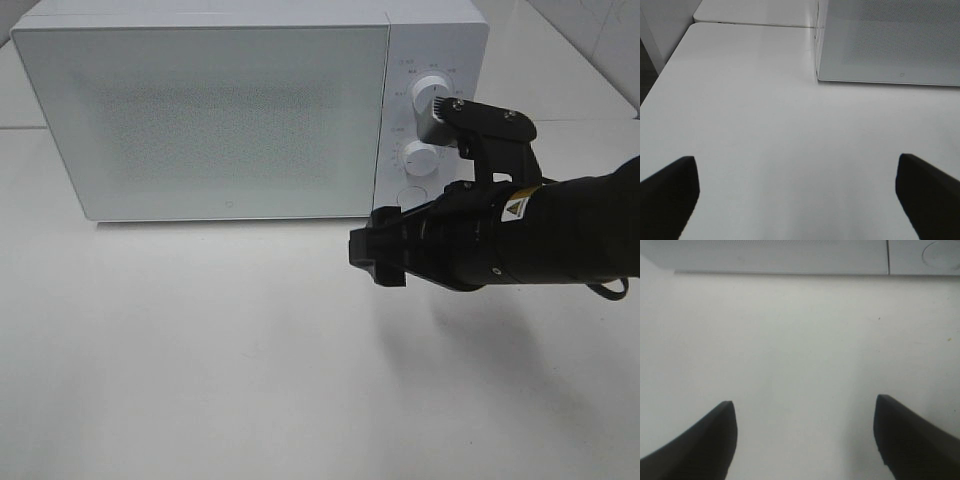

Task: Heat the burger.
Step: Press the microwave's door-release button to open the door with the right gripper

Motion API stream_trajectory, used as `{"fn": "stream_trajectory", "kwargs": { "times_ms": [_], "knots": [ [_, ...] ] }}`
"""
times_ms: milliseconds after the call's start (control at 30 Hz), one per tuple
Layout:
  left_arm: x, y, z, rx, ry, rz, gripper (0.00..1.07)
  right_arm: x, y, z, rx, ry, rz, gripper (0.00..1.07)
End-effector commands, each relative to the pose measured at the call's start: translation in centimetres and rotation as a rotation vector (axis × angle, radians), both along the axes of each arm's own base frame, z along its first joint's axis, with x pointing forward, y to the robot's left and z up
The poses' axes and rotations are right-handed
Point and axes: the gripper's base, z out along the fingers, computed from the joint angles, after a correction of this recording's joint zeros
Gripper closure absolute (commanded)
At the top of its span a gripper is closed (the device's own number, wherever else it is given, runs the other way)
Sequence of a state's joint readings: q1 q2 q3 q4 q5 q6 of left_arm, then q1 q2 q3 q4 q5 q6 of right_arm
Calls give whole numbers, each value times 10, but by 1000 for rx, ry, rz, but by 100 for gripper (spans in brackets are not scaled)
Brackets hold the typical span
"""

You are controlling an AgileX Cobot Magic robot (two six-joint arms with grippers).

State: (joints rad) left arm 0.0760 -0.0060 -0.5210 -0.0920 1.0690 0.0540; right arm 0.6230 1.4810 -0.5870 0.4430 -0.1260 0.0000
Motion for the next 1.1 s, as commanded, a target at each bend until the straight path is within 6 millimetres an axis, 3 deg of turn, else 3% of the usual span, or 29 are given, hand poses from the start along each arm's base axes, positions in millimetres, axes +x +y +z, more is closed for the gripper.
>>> {"fn": "stream_trajectory", "kwargs": {
  "times_ms": [33, 100, 200, 400, 567, 767, 1100],
  "knots": [
    [-2, 0, -1, -2, -10, 1, 7, -7, -2, 11, -62, 9, 105, 31],
    [-2, 0, -1, -2, -10, 1, 7, -17, -6, 30, -153, 63, 213, 31],
    [-2, 0, -1, -2, -10, 1, 7, -24, -12, 48, -206, 90, 237, 31],
    [-2, 0, -1, -2, -10, 1, 7, -38, -23, 72, -230, 82, 255, 31],
    [-2, 0, -1, -2, -10, 1, 7, -70, -44, 105, -200, 17, 263, 31],
    [-2, 0, -1, -2, -10, 1, 7, -100, -66, 126, -187, -18, 269, 31],
    [-2, 0, -1, -2, -10, 1, 7, -149, -100, 142, -162, -73, 274, 31]
  ]
}}
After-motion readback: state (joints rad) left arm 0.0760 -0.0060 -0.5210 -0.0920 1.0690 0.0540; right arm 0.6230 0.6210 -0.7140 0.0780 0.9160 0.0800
